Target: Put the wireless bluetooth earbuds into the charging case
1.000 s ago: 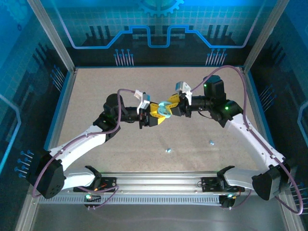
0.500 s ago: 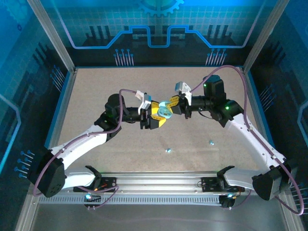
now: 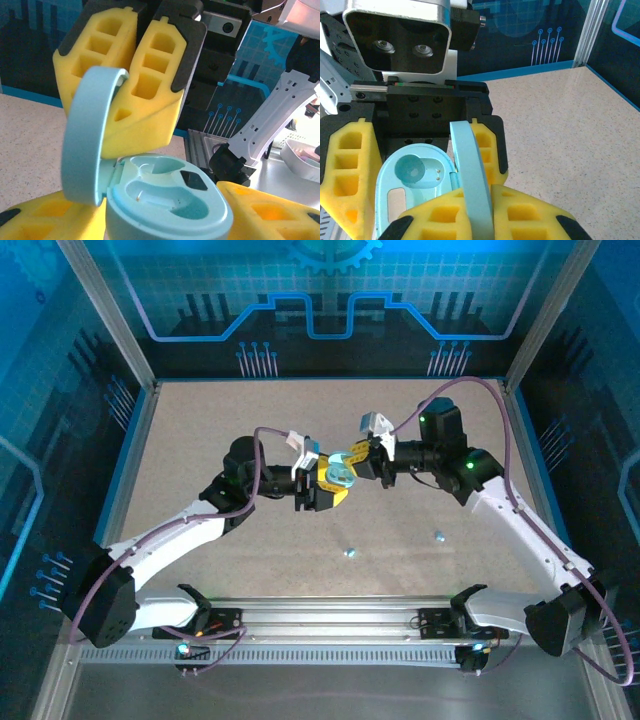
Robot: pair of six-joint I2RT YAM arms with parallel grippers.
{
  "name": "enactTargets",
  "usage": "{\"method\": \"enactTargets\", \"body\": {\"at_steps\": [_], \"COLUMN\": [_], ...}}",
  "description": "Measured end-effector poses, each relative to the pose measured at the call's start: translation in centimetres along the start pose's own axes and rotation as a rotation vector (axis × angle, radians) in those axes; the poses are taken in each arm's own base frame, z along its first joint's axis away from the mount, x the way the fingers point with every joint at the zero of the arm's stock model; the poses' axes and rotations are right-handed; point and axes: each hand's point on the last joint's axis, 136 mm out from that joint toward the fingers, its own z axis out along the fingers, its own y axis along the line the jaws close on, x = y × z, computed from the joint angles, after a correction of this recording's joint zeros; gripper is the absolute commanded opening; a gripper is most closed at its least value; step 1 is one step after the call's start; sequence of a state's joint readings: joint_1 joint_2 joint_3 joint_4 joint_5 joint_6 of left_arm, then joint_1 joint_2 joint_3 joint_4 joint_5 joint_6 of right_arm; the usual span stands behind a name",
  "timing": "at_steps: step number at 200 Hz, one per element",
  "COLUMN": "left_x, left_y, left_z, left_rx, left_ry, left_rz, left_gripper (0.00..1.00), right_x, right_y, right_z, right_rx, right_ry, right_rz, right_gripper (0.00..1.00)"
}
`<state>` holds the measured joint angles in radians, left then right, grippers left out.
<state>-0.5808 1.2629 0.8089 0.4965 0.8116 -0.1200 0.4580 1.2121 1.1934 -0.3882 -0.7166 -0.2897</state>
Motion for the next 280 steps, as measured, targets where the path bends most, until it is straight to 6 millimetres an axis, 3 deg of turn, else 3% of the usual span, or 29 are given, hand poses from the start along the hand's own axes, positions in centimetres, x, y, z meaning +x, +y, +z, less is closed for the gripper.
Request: {"method": "enactTargets", "body": {"at_steps": [122,157,199,280], "left_x": [0.49,0.42,0.19,0.26], "left_y": [0.32,0.41,0.43,0.43], "left_z": [0.09,0.10,0.11,0.15], "left_rx": [-0.021,-0.027,-0.030,-0.031], "left_ry": [0.015,0.013,0.004,0.006], "left_rz": [0.022,0.023,0.029,0.023], "left_gripper": [0.45,0.56,0.58,0.38], "right_x": [-0.09,-0.06,0.04,0.09], "right_y": [-0.17,-0.16,-0.07,-0.20], "right_z": [-0.03,-0.03,-0.01,0.00], "right_rx": [0.020,0.019,0.017,0.024], "right_ry": [0.012,0.014,0.017,0.020], "right_rz": [-0.007,-0.006,-0.002,-0.002], "right_gripper": [0.14,0.14,0.15,0.19]}}
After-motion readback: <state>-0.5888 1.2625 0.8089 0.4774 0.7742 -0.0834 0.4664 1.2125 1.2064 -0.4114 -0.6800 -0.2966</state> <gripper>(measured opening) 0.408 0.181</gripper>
